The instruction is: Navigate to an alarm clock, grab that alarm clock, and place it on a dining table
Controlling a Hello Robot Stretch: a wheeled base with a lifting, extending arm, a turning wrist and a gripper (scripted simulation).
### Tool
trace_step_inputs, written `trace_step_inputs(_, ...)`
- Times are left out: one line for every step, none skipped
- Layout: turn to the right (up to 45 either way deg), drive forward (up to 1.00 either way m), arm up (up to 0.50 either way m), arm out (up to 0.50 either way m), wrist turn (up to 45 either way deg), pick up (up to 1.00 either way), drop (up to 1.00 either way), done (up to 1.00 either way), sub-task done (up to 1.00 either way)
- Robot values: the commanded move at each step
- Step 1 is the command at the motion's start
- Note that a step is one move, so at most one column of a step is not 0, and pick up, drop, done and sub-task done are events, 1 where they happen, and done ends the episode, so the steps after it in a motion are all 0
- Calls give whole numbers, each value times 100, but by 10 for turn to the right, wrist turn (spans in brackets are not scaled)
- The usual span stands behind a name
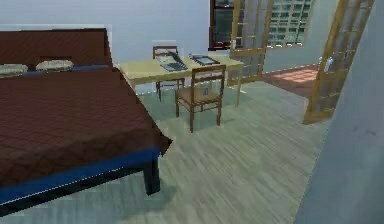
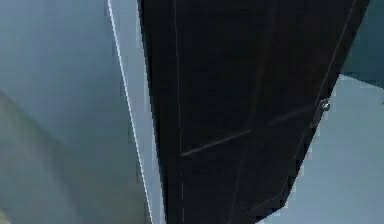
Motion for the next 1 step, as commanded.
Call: trace_step_inputs(0, 100, 0, 0, 0, 0, 0, 0, 0)
